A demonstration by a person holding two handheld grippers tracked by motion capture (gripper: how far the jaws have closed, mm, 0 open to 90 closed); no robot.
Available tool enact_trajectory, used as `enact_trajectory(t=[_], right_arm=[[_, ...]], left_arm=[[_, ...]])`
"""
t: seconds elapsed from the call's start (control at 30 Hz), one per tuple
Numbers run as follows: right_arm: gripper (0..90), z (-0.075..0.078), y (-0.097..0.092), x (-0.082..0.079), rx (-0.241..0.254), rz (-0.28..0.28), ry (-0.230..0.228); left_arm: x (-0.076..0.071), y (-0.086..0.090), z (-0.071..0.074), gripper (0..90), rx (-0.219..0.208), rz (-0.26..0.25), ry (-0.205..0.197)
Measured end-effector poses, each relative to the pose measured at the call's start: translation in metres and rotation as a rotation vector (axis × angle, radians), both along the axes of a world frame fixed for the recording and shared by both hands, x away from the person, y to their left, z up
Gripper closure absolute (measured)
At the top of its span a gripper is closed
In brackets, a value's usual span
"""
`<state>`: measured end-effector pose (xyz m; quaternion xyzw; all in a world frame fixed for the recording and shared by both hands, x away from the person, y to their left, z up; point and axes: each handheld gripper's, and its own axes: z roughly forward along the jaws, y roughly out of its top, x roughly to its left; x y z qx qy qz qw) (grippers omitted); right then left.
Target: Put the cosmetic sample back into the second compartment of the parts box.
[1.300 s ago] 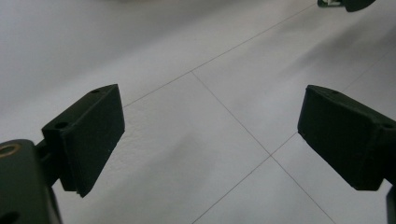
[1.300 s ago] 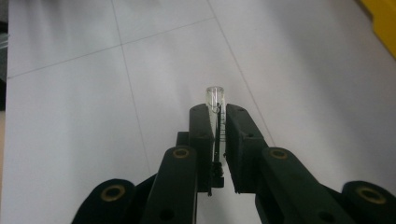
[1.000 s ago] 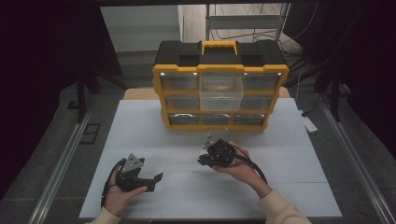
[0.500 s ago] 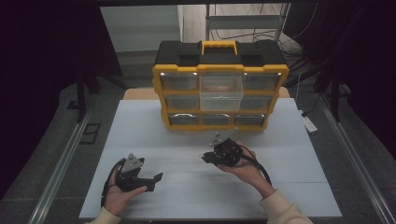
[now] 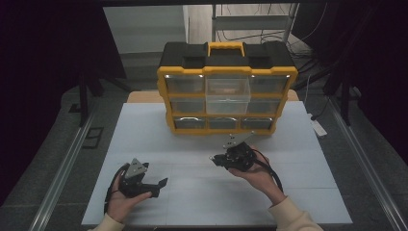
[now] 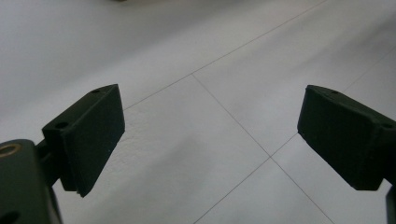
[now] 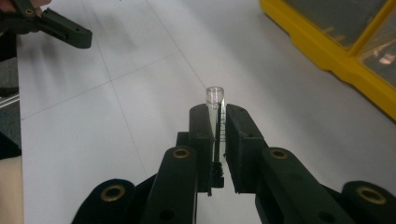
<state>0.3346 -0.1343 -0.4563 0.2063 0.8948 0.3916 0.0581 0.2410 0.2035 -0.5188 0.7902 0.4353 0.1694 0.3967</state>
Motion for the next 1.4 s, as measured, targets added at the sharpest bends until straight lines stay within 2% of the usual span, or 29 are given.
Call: enact_trajectory(t=[0.33, 0.53, 0.87, 1.4], right_arm=[[81.4, 0.007, -0.012, 0.002, 0.037, -0.035, -0.013], [81.4, 0.015, -0.022, 0.001, 0.072, -0.078, -0.021], [81.4, 0.036, -0.041, 0.001, 0.162, -0.137, -0.069], [81.3, 0.059, -0.055, -0.004, 0.251, -0.183, -0.129]], left_arm=[[0.0, 0.0, 0.0, 8.1, 0.001, -0.002, -0.004], [0.0, 0.0, 0.0, 8.2, 0.002, -0.003, -0.008], [0.0, -0.001, 0.0, 8.2, 0.0, -0.001, -0.008], [0.0, -0.001, 0.0, 8.1, 0.008, -0.005, -0.01]])
